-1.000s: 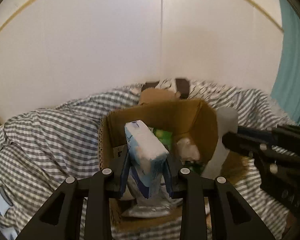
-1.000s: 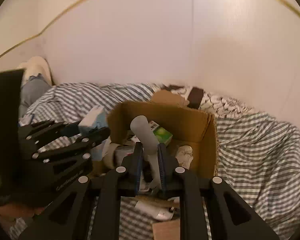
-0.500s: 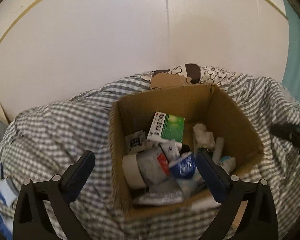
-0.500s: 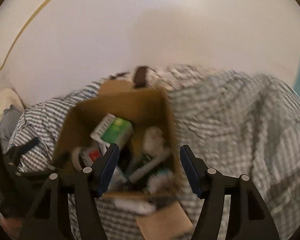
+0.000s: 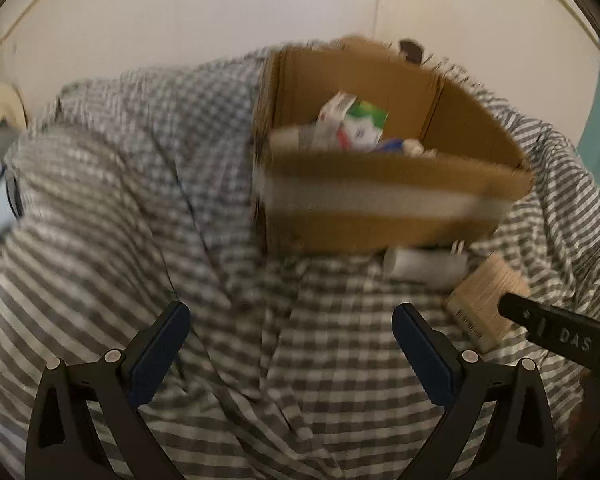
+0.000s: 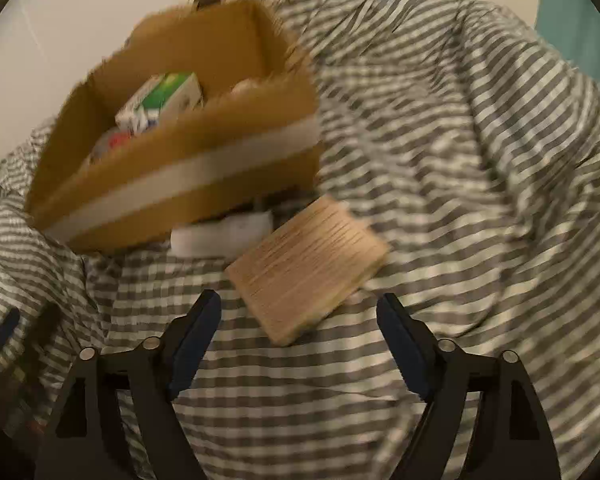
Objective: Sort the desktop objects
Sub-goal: 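Grasp the white bottle with left tool while right tool grasps the leaflet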
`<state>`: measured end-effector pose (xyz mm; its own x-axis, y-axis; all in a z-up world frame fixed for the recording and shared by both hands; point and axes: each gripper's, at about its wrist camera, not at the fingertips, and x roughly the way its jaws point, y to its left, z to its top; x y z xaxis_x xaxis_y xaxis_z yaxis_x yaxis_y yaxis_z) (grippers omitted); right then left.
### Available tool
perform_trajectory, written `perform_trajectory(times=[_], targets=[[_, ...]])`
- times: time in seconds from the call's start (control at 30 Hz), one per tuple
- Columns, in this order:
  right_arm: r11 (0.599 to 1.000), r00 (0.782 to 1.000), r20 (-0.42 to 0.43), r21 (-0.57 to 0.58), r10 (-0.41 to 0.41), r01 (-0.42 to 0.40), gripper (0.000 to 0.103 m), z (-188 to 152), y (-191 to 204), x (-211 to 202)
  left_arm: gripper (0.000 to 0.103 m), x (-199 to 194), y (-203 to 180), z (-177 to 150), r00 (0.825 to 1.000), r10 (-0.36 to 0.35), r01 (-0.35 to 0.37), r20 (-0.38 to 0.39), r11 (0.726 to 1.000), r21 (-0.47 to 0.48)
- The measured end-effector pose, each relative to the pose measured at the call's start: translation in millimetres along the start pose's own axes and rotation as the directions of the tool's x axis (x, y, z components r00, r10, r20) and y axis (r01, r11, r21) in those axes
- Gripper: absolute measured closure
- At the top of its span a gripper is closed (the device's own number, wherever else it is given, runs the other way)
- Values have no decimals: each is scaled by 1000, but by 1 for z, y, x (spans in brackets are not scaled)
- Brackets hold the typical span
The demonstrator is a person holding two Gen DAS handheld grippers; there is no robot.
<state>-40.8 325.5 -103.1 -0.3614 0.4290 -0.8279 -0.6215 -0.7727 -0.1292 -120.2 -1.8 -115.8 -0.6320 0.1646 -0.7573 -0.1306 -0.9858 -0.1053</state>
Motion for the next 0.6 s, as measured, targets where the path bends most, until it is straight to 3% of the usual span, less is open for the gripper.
perform_trajectory(times=[0.07, 0.13, 0.23, 0.33, 0.43, 0.5, 0.6], targets=[[997, 997, 17, 20, -73, 73, 8, -2, 4, 8, 0, 9, 5, -4, 1000, -7, 6, -9, 1000, -19], [993, 995, 39, 74, -97, 94, 0, 1, 6, 15, 0, 15, 11, -3, 1000, -3, 3, -4, 999, -40], [981, 988, 64, 143, -139, 129, 0, 7, 11, 26, 0, 20, 18, 0, 1000, 12, -12, 7, 997, -75], [954, 964, 83, 190, -251, 232, 0, 9, 15, 37, 0, 26, 29, 2, 999, 38, -38, -4, 993, -113], [939, 958, 42, 210, -285, 271, 0, 5, 13, 54, 0, 32, 37, -1, 999, 35, -38, -26, 988, -152], [947, 964, 17, 196, -265, 256, 0, -1, 8, 64, 0, 34, 39, -3, 999, 30, -36, -40, 985, -166], [958, 963, 52, 128, -265, 256, 0, -7, -2, 56, 0, 33, 37, -4, 998, 39, -44, -40, 988, -150]])
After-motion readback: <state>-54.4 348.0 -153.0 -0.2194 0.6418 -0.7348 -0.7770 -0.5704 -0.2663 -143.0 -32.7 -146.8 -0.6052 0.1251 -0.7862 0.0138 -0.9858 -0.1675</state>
